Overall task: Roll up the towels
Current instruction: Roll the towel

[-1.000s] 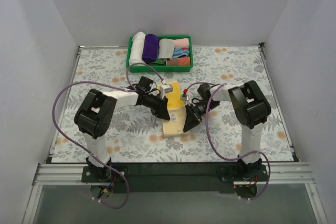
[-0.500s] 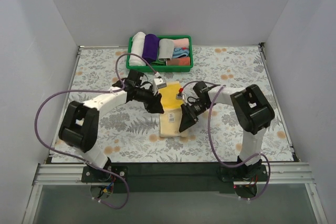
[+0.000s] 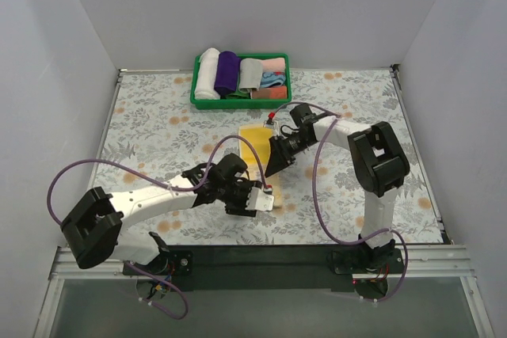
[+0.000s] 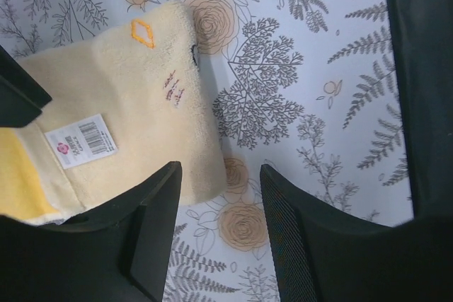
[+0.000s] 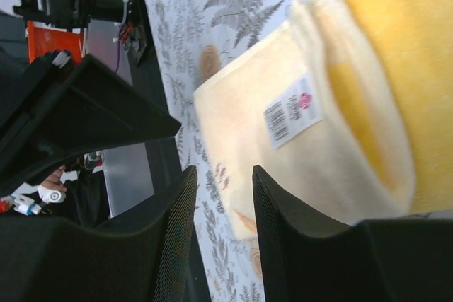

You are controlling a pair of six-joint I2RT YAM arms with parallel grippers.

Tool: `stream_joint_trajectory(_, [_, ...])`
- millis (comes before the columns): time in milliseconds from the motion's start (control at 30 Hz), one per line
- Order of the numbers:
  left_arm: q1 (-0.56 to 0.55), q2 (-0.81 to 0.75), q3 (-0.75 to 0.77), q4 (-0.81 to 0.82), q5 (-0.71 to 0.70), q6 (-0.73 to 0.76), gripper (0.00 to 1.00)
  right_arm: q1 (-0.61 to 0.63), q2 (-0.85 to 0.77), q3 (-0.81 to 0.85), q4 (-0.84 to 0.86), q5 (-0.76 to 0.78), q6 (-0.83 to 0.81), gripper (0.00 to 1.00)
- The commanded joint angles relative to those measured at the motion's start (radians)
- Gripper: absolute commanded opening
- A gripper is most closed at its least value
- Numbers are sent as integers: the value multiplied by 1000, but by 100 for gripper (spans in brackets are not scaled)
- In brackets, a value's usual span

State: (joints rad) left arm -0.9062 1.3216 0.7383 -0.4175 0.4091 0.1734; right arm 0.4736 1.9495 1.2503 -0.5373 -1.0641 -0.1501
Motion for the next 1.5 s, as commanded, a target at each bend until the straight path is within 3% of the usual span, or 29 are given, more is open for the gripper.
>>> stream_joint_trajectory(0, [-29, 5, 3, 74, -104, 116, 45, 5, 60, 49, 60, 33, 53, 38])
stream_joint_trajectory(433, [-105, 151, -66, 192, -144, 147, 38, 11, 166, -49, 157, 61, 93, 36])
stream_joint_trajectory(633, [-105, 166, -82, 191, -178, 106, 18, 37, 141, -109, 158, 58, 67, 36])
stream_joint_trajectory(800, [-105, 87, -27, 76, -77, 45, 0, 60, 111, -147, 155, 52, 44, 36])
stream_joint_trajectory(933, [-106, 61, 41, -44, 16, -23, 0, 68, 63, -144, 137, 39, 32, 36])
stream_joint_trajectory(1233, [-88, 51, 101, -119, 125, -89, 0, 48, -21, -14, 30, 91, -23, 36])
stream_joint_trajectory(1467, [12, 96, 167, -133, 192, -107, 0, 57, 49, 34, 33, 108, -25, 36])
